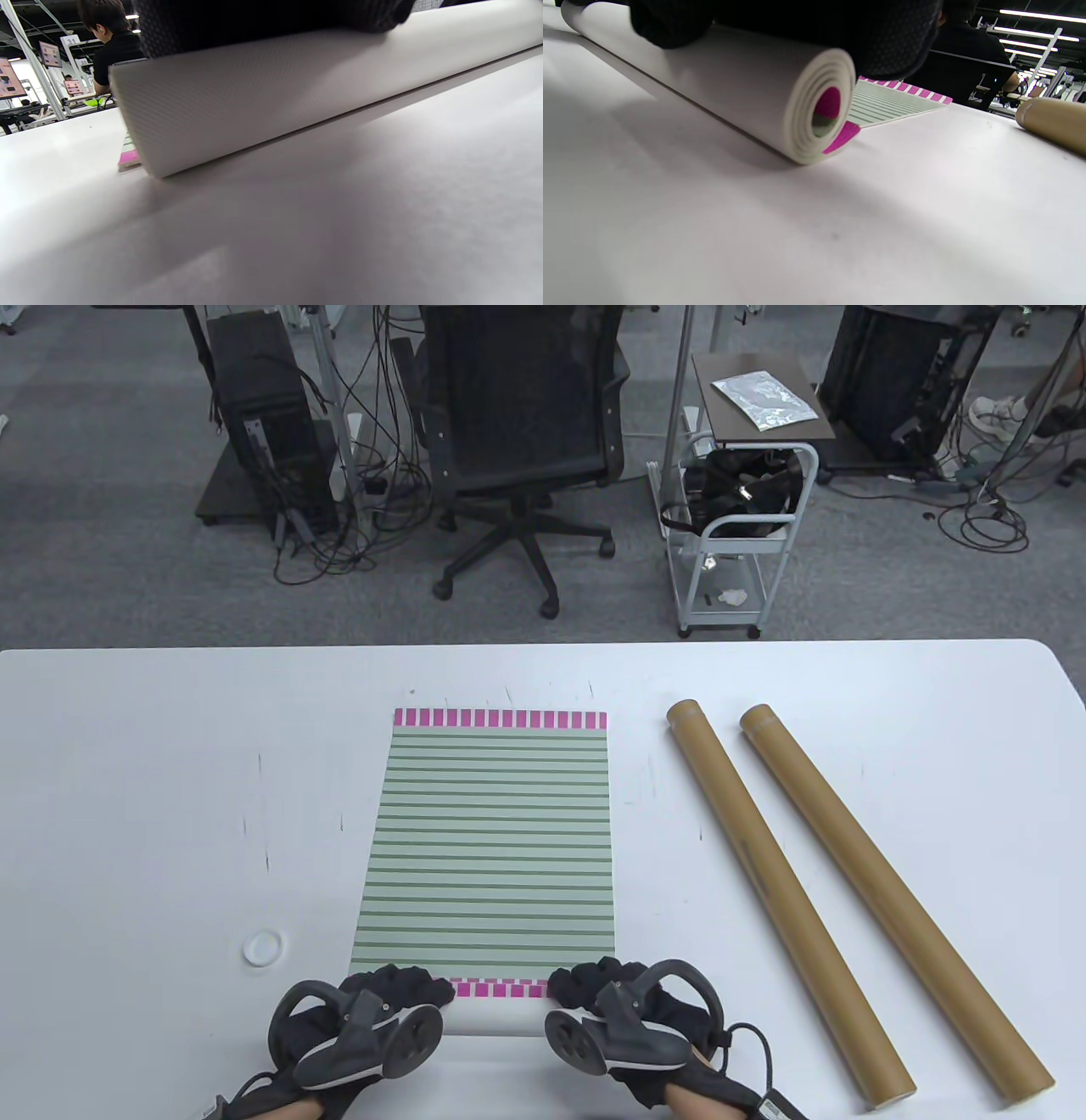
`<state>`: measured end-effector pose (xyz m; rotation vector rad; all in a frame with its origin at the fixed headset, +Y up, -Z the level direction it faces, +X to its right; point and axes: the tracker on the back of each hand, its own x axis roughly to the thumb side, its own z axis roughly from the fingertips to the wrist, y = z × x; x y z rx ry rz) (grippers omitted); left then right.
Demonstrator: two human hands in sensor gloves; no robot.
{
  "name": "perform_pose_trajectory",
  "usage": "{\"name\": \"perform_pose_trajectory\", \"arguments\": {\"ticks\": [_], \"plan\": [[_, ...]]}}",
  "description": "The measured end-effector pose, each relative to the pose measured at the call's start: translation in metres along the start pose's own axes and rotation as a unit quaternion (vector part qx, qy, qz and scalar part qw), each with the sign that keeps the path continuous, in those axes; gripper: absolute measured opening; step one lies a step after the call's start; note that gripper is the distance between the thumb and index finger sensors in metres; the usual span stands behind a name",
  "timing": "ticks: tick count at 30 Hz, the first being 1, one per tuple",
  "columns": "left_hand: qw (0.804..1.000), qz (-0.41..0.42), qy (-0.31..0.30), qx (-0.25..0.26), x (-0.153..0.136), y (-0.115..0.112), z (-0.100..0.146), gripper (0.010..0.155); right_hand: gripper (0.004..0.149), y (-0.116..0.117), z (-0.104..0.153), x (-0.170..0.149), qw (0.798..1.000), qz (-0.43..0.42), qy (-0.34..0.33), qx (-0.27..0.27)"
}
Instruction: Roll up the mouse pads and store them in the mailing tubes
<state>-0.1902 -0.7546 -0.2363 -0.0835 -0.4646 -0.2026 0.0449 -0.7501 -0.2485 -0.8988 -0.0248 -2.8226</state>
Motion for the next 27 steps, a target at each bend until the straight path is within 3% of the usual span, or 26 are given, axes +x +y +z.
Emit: {"name": "perform_pose_trajectory", "arguments": {"ticks": [4, 7, 9, 12, 14, 17, 23, 27], "plan": [[0.999, -0.006, -0.03, 0.038, 0.01, 0.009, 0.009, 0.063, 0.055, 0.002, -0.001, -0.001, 1.0, 0.002, 0.002, 0.002], [0.999, -0.01, -0.044, -0.004, 0.018, -0.003, 0.004, 0.066, 0.056, 0.002, -0.001, -0.002, 1.0, -0.002, 0.004, 0.007], [0.999, -0.016, -0.035, -0.004, 0.017, -0.006, 0.003, 0.07, 0.059, 0.005, 0.0, -0.003, 1.0, 0.006, 0.003, 0.016], [0.999, 0.022, -0.022, -0.042, 0.014, -0.01, -0.003, 0.076, 0.08, 0.012, -0.002, -0.002, 0.999, 0.002, 0.0, 0.049], [0.995, 0.051, -0.02, -0.08, 0.014, -0.016, -0.006, 0.082, 0.079, 0.013, -0.004, -0.001, 0.999, 0.024, 0.006, 0.036], [0.995, 0.039, -0.018, -0.087, 0.013, -0.017, -0.009, 0.081, 0.071, 0.011, -0.005, 0.0, 0.999, 0.04, 0.007, 0.022], [0.997, 0.02, 0.0, -0.07, 0.007, -0.019, -0.011, 0.068, 0.07, 0.003, -0.004, 0.0, 0.995, -0.076, -0.024, 0.061], [0.999, -0.041, 0.009, -0.004, 0.009, -0.011, -0.006, 0.077, 0.069, 0.0, -0.005, -0.005, 0.98, -0.18, -0.03, 0.077]]}}
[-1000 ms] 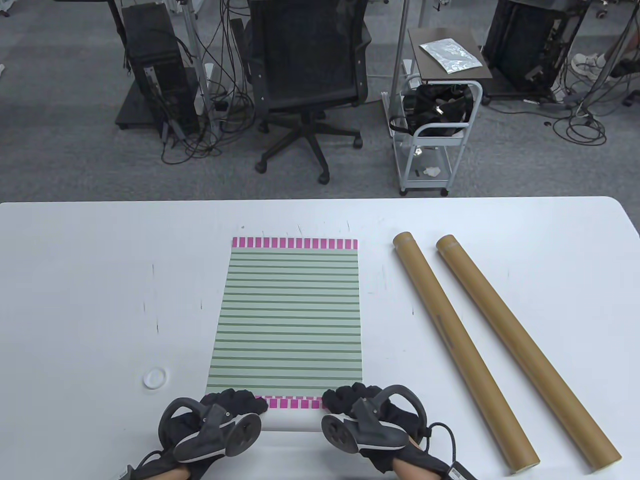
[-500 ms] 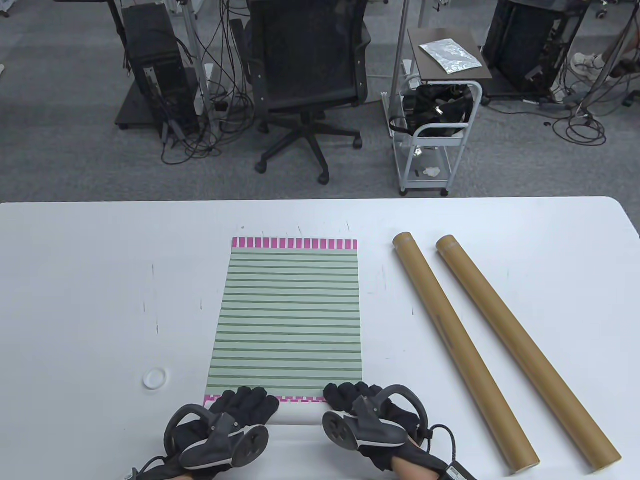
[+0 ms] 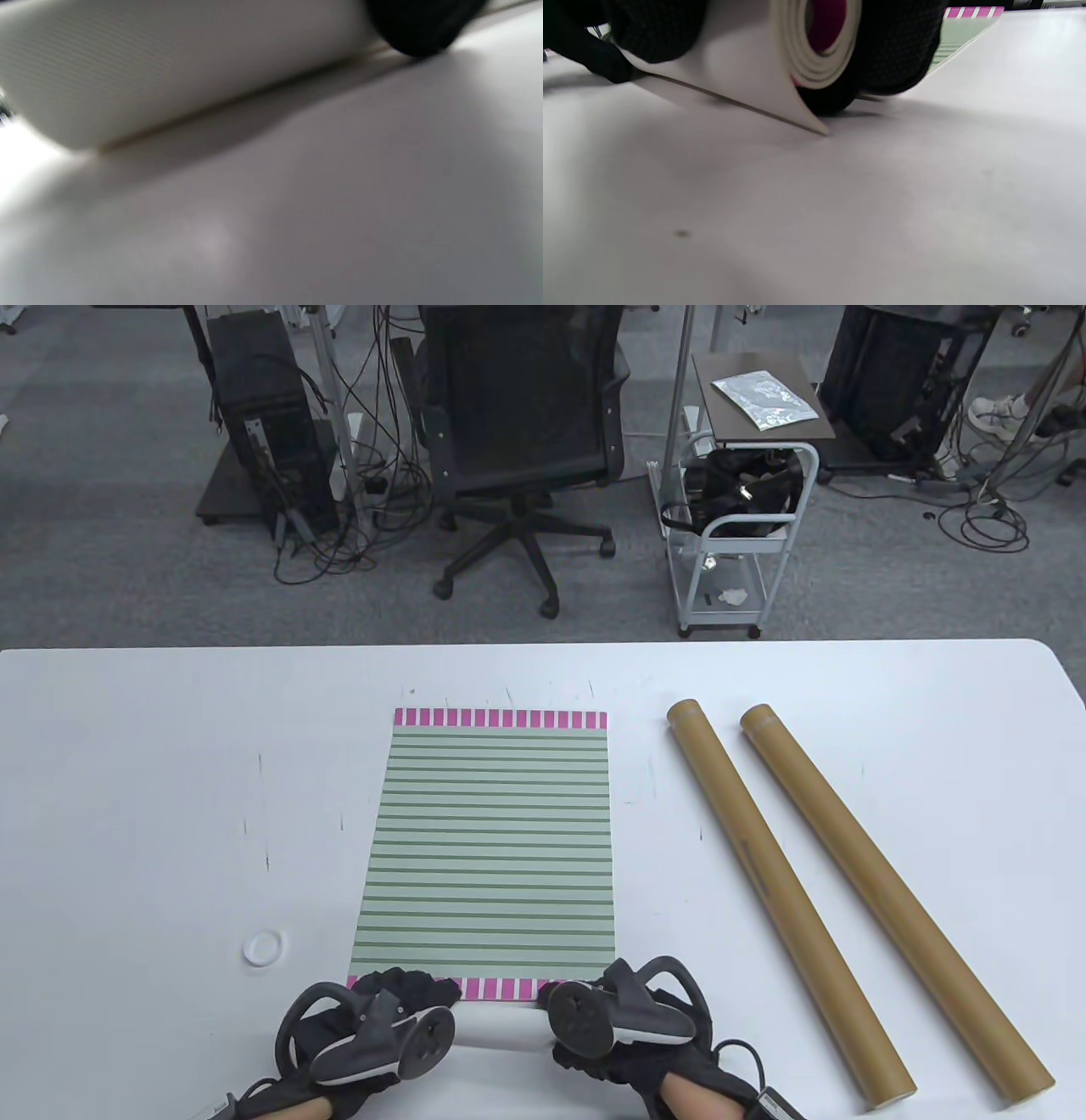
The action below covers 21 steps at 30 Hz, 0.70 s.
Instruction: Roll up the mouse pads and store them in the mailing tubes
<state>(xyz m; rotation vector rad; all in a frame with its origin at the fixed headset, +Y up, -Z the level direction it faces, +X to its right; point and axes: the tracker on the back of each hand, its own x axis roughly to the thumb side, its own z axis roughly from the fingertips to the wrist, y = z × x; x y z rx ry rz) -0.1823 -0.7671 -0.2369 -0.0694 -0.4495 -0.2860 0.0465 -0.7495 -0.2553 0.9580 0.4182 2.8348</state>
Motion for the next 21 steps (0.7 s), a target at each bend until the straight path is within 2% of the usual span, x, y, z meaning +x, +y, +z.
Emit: {"name": "perform_pose_trajectory", "arguments": {"ticks": [1, 4, 5, 6, 7, 8, 9, 10, 11, 13, 14, 16, 18, 21], "plan": [[1.0, -0.013, 0.007, 0.016, 0.0, 0.002, 0.001, 0.077, 0.069, -0.001, 0.0, 0.0, 1.0, -0.011, -0.004, 0.002], [0.989, -0.076, 0.061, 0.107, -0.006, 0.012, 0.006, 0.067, 0.069, -0.009, -0.002, 0.002, 0.997, -0.074, -0.007, -0.01], [0.987, -0.078, 0.072, 0.118, -0.01, 0.015, 0.006, 0.063, 0.069, -0.011, -0.002, 0.004, 0.997, -0.071, -0.005, -0.019], [0.988, -0.066, 0.075, 0.116, -0.015, 0.017, 0.006, 0.061, 0.07, -0.015, -0.003, 0.008, 0.998, -0.037, 0.004, -0.051], [0.992, -0.037, 0.063, 0.098, -0.022, 0.019, 0.004, 0.058, 0.073, -0.017, -0.005, 0.016, 0.994, 0.032, 0.014, -0.105], [0.996, -0.009, 0.048, 0.073, -0.027, 0.019, 0.001, 0.057, 0.079, -0.018, -0.006, 0.022, 0.987, 0.089, 0.018, -0.134], [0.998, 0.051, 0.034, 0.023, -0.035, 0.017, -0.004, 0.057, 0.081, -0.016, -0.011, 0.033, 0.97, 0.186, 0.011, -0.156], [0.995, 0.098, 0.029, -0.002, -0.042, 0.013, -0.005, 0.057, 0.082, -0.013, -0.013, 0.04, 0.954, 0.244, 0.013, -0.172], [0.987, 0.156, 0.009, -0.037, -0.051, 0.007, -0.008, 0.057, 0.083, -0.005, -0.018, 0.053, 0.919, 0.339, 0.001, -0.2], [0.981, 0.183, 0.002, -0.059, -0.06, -0.001, -0.007, 0.057, 0.078, 0.004, -0.023, 0.064, 0.891, 0.395, -0.012, -0.223], [0.983, 0.176, 0.003, -0.057, -0.063, -0.003, -0.005, 0.057, 0.075, 0.007, -0.024, 0.067, 0.893, 0.391, -0.016, -0.223], [0.987, 0.153, 0.001, -0.052, -0.063, -0.001, -0.002, 0.057, 0.07, 0.011, -0.025, 0.068, 0.91, 0.352, -0.016, -0.221], [0.992, 0.121, 0.013, -0.015, -0.059, 0.002, 0.002, 0.06, 0.066, 0.01, -0.024, 0.068, 0.911, 0.345, -0.017, -0.225], [0.994, 0.074, 0.034, 0.075, -0.046, 0.013, 0.011, 0.068, 0.064, 0.005, -0.019, 0.069, 0.902, 0.342, -0.01, -0.262]]}}
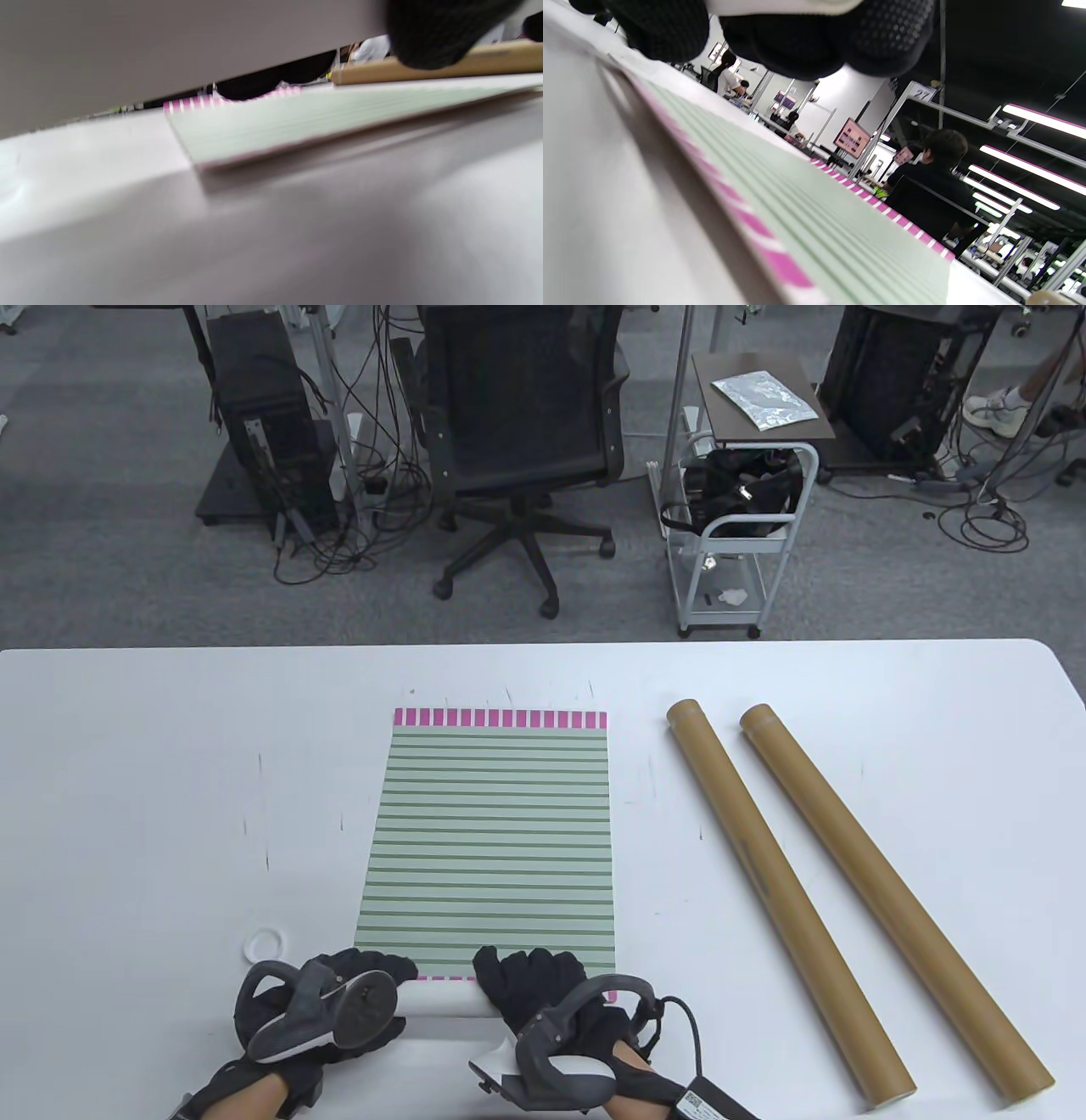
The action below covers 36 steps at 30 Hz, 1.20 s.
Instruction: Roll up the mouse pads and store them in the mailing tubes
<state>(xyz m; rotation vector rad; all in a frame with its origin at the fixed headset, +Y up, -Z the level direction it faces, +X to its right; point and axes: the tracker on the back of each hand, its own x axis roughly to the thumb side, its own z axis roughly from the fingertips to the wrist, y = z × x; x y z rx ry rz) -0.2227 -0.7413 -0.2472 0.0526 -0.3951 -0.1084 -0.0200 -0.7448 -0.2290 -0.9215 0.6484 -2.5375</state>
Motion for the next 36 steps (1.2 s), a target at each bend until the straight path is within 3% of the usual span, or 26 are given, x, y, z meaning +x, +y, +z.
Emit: {"name": "perform_pose_trajectory", "arguments": {"ticks": [2, 5, 8, 11, 14, 15, 16, 17, 21, 24, 27, 30, 33, 36], "plan": [[0.999, 0.002, -0.013, 0.038, 0.016, 0.01, 0.004, 0.075, 0.063, -0.005, 0.001, 0.004, 0.999, 0.007, -0.001, -0.033], [0.997, -0.04, -0.005, 0.062, 0.028, 0.012, 0.007, 0.07, 0.062, -0.012, 0.002, 0.007, 0.996, 0.052, -0.01, -0.066], [0.997, -0.043, -0.004, 0.057, 0.029, 0.009, 0.006, 0.066, 0.062, -0.011, 0.0, 0.008, 0.999, -0.006, -0.005, -0.034], [0.988, -0.12, 0.007, 0.095, 0.034, 0.008, 0.009, 0.061, 0.062, -0.011, -0.004, 0.002, 0.996, -0.093, 0.006, 0.017], [0.972, -0.188, 0.019, 0.142, 0.04, 0.01, 0.011, 0.06, 0.062, -0.005, -0.008, -0.01, 0.962, -0.253, 0.038, 0.101], [0.967, -0.204, 0.023, 0.152, 0.042, 0.01, 0.011, 0.059, 0.062, -0.002, -0.009, -0.014, 0.938, -0.317, 0.052, 0.128], [0.965, -0.211, 0.021, 0.156, 0.043, 0.01, 0.012, 0.059, 0.062, 0.001, -0.008, -0.016, 0.925, -0.349, 0.057, 0.141], [0.965, -0.211, 0.019, 0.154, 0.043, 0.01, 0.012, 0.058, 0.063, 0.002, -0.008, -0.016, 0.923, -0.352, 0.055, 0.143], [0.972, -0.193, 0.003, 0.131, 0.042, 0.006, 0.011, 0.05, 0.067, 0.002, -0.006, -0.014, 0.944, -0.3, 0.031, 0.131], [0.974, -0.19, 0.013, 0.123, 0.035, 0.005, 0.009, 0.048, 0.079, 0.0, -0.007, -0.025, 0.939, -0.315, 0.032, 0.131], [0.977, -0.177, 0.04, 0.113, 0.019, 0.004, 0.005, 0.047, 0.081, -0.004, -0.005, -0.059, 0.943, -0.303, 0.095, 0.098], [0.977, -0.171, 0.061, 0.115, 0.003, 0.006, 0.005, 0.047, 0.082, 0.01, 0.006, -0.114, 0.964, -0.157, 0.19, 0.097], [0.98, -0.154, 0.065, 0.11, -0.008, 0.008, 0.005, 0.047, 0.086, 0.039, 0.03, -0.166, 0.942, -0.062, 0.273, 0.187], [0.981, -0.149, 0.066, 0.108, -0.011, 0.009, 0.005, 0.047, 0.088, 0.07, 0.064, -0.209, 0.886, -0.048, 0.367, 0.278]]}}
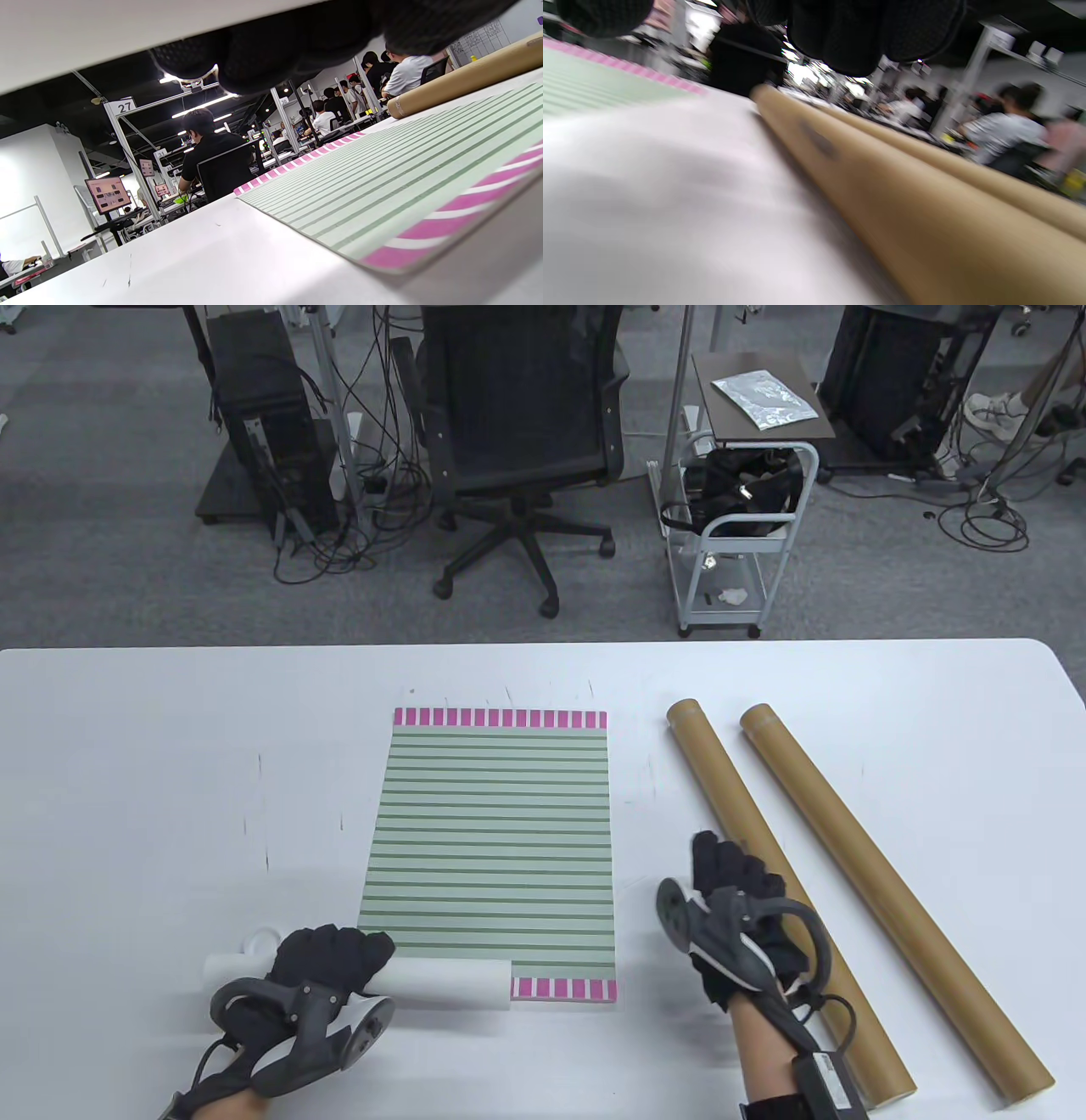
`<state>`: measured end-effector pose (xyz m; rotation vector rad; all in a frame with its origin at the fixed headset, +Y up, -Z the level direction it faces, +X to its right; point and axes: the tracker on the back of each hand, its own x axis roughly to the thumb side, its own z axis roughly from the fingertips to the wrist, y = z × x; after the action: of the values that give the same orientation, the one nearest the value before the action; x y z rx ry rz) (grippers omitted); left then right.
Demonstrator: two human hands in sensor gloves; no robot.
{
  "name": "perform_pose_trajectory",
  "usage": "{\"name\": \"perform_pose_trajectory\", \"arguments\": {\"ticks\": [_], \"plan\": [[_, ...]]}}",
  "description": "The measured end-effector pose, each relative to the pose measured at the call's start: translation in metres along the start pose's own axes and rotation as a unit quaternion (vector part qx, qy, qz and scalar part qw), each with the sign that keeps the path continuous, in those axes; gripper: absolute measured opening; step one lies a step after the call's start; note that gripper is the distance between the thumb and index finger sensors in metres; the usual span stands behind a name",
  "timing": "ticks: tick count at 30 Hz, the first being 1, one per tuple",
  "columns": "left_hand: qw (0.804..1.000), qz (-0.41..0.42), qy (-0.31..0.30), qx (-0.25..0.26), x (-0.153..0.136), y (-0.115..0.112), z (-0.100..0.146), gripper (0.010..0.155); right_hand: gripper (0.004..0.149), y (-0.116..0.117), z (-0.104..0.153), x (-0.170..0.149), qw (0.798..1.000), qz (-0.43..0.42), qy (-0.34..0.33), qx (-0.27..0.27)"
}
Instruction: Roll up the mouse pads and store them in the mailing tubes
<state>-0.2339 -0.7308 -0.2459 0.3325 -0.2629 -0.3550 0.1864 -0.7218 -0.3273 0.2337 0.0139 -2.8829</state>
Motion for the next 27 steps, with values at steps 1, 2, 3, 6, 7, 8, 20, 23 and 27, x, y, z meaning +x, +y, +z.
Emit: {"name": "perform_pose_trajectory", "arguments": {"ticks": [1, 2, 3, 6, 7, 8, 20, 23, 27], "plan": [[1.0, 0.001, 0.0, 0.0, 0.0, 0.0, 0.0, 0.047, 0.088, 0.006, -0.003, -0.009, 1.0, 0.0, 0.019, 0.017], [1.0, 0.001, -0.001, 0.001, 0.0, 0.0, 0.0, 0.047, 0.089, 0.012, -0.005, -0.017, 0.999, -0.001, 0.036, 0.032], [1.0, 0.001, -0.001, 0.002, 0.0, -0.001, 0.0, 0.047, 0.09, 0.02, -0.008, -0.025, 0.997, -0.005, 0.057, 0.052], [1.0, 0.003, -0.004, 0.003, 0.0, -0.003, 0.001, 0.047, 0.093, 0.033, -0.016, -0.037, 0.993, -0.017, 0.09, 0.079], [1.0, 0.003, -0.006, 0.004, 0.0, -0.003, 0.001, 0.048, 0.093, 0.035, -0.019, -0.038, 0.992, -0.023, 0.095, 0.085], [1.0, 0.001, -0.007, 0.005, 0.001, -0.003, 0.001, 0.048, 0.093, 0.037, -0.023, -0.038, 0.991, -0.03, 0.099, 0.089], [1.0, 0.006, -0.012, 0.004, 0.0, -0.002, 0.002, 0.048, 0.092, 0.048, -0.061, -0.027, 0.981, -0.021, 0.136, 0.136], [1.0, 0.007, -0.01, -0.001, -0.002, -0.004, 0.002, 0.048, 0.084, 0.048, -0.06, -0.028, 0.98, -0.028, 0.141, 0.14], [1.0, 0.017, -0.006, -0.007, -0.006, -0.005, 0.001, 0.049, 0.081, 0.034, -0.05, -0.035, 0.978, -0.018, 0.122, 0.169]]}}
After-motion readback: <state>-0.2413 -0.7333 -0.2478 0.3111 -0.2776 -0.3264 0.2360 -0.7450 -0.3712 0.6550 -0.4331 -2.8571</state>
